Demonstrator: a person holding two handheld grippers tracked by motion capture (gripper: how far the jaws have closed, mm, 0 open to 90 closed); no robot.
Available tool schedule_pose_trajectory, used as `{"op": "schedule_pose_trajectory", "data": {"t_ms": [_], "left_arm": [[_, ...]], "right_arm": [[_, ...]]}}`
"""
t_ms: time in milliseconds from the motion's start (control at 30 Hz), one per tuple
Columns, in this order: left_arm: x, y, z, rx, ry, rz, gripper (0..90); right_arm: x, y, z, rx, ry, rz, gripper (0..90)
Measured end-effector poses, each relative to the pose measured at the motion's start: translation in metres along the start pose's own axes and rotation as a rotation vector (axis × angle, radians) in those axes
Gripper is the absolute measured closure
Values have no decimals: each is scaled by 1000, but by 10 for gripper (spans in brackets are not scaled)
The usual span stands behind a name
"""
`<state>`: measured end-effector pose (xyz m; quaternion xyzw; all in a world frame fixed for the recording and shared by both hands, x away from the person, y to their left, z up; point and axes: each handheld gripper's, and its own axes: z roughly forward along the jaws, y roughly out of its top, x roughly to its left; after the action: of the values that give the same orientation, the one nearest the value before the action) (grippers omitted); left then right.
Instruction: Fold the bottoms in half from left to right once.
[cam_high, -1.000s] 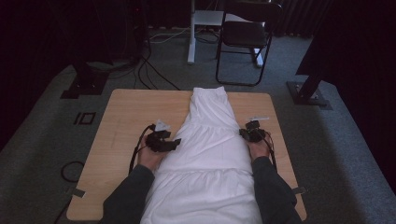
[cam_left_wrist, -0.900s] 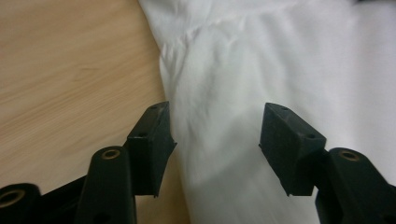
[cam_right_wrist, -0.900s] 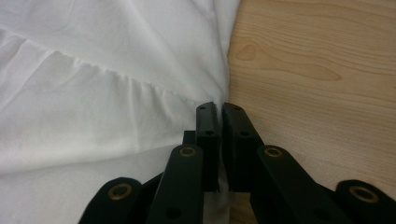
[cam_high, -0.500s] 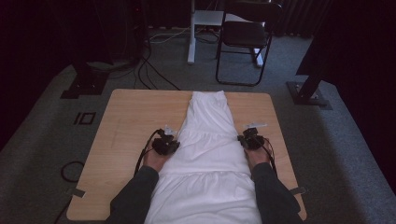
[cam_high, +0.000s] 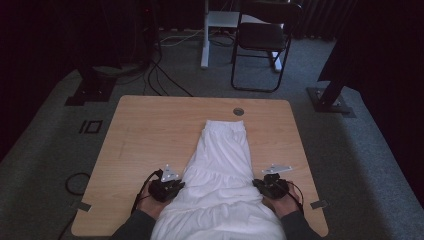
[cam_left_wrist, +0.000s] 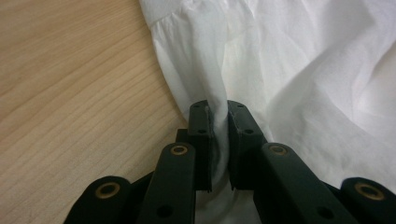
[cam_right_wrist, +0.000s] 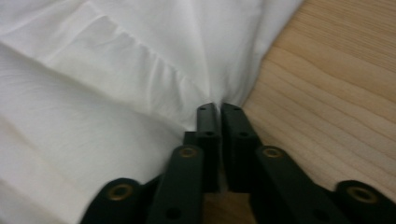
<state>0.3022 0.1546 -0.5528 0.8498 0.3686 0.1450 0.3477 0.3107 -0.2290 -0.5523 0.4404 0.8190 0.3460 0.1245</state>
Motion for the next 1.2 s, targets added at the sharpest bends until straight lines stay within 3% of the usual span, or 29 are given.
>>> {"op": "schedule_pose_trajectory", "data": {"t_ms": [133,200,300,400,533,600,633,667,733,833,867,900,933,1033,1133,1200], "left_arm": [[2,3,4,-9,-16,-12,795],[2,3,5,-16,-17,-10,795],[2,2,5,-28,-15,-17,795],[2,0,5,-37,-18,-20,794],[2,-1,5,-47,-18,-23,794],[1,-1,5,-48,-16,-26,794],[2,-1,5,-48,-15,-25,794],[2,-1,5,-49,-15,-26,794],[1,-1,5,-48,-13,-25,795],[0,-1,5,-46,-13,-19,800],[0,-1,5,-45,-14,-19,800],[-1,-1,5,-44,-15,-18,801],[-1,-1,5,-41,-18,-14,801],[-3,-2,4,-37,-29,-9,801],[-5,-4,1,-34,-42,-4,801],[-8,-7,-1,-32,-48,-2,801]], "right_arm": [[-12,21,-7,-116,32,25,631],[-21,41,-4,-165,29,10,616],[-36,76,11,-191,45,30,632],[-46,108,34,-182,56,42,592],[-51,133,71,-106,89,46,509],[-50,137,88,-54,70,28,529],[-49,137,95,-14,61,12,610],[-47,138,99,13,46,-13,735],[-42,141,93,0,-78,-78,845],[-40,148,67,-119,-291,-129,851],[-42,148,63,-134,-362,-142,837],[-47,147,62,-135,-372,-130,808],[-53,145,66,-118,-346,-95,786],[-66,132,87,-77,-294,-51,665],[-73,119,99,-84,-203,31,620],[-74,114,99,-97,-185,53,616]]}}
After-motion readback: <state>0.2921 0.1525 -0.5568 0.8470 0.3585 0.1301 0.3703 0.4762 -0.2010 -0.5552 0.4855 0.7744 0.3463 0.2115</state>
